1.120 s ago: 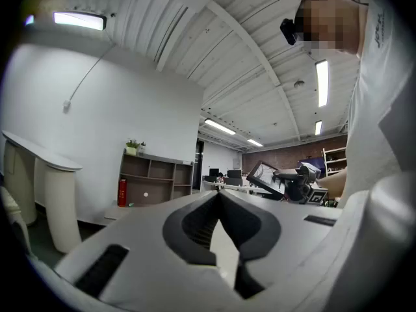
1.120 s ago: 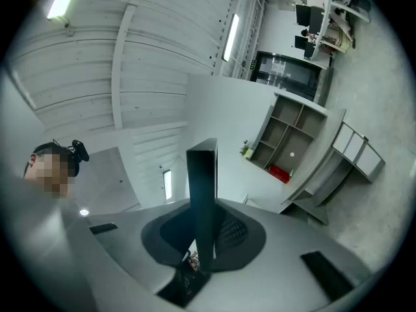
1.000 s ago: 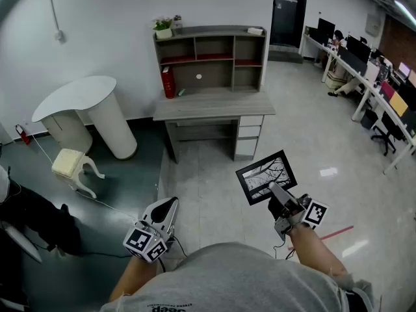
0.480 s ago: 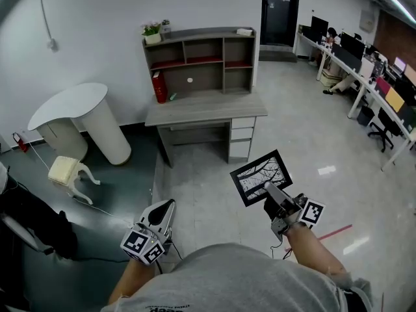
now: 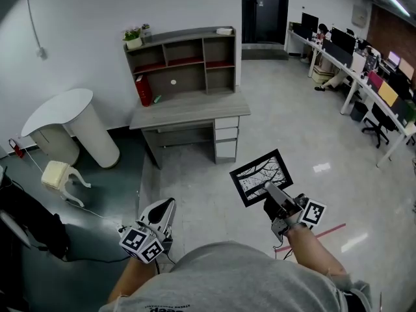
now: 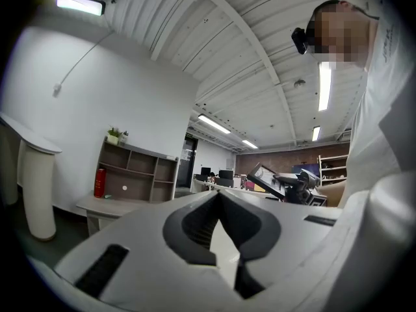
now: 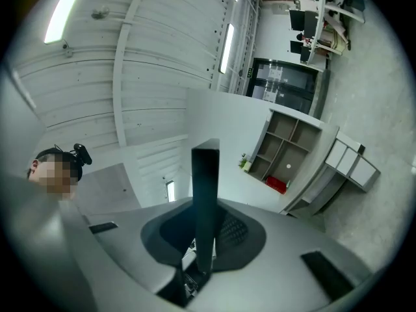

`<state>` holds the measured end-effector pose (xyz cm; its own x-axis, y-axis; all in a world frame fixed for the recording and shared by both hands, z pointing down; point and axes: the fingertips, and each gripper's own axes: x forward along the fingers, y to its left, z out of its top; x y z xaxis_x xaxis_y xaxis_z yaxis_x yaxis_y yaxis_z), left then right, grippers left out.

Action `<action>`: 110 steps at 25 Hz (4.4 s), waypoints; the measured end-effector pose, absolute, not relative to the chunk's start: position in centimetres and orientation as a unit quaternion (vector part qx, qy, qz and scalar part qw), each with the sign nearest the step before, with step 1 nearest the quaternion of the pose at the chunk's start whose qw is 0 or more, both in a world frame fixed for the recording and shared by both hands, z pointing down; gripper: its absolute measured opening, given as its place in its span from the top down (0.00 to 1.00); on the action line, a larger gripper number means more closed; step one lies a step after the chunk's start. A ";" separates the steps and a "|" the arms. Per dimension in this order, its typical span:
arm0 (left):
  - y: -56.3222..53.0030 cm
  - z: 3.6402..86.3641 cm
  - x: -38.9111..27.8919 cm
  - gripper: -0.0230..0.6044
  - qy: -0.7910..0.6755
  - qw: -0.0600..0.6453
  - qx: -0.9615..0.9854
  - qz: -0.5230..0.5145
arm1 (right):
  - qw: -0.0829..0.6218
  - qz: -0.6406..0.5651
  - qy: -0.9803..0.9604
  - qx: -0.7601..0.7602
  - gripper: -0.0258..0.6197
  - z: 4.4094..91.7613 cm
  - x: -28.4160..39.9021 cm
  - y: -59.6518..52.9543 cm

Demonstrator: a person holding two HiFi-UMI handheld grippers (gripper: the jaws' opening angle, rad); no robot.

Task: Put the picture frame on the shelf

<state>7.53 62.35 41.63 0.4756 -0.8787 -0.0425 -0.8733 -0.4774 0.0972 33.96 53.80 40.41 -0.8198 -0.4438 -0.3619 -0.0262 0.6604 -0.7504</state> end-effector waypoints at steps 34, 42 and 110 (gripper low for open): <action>32.2 42.9 -9.7 0.93 -0.406 0.039 0.912 -0.040 | 0.309 -0.378 0.847 -0.210 0.89 40.4 16.8 28.4; 25.9 43.6 -16.6 0.93 -0.406 0.042 0.913 -0.031 | 0.307 -0.381 0.843 -0.225 0.89 40.2 11.3 20.9; -34.1 47.1 -16.2 0.93 -0.393 0.085 0.916 -0.012 | 0.265 -0.522 0.759 -0.285 0.89 54.6 8.3 -46.7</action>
<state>-16.20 -34.12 47.14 0.6916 -0.7208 0.0459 -0.7169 -0.6773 0.1654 8.25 -46.69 54.56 -0.6980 -0.7084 -0.1049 -0.1560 0.2934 -0.9432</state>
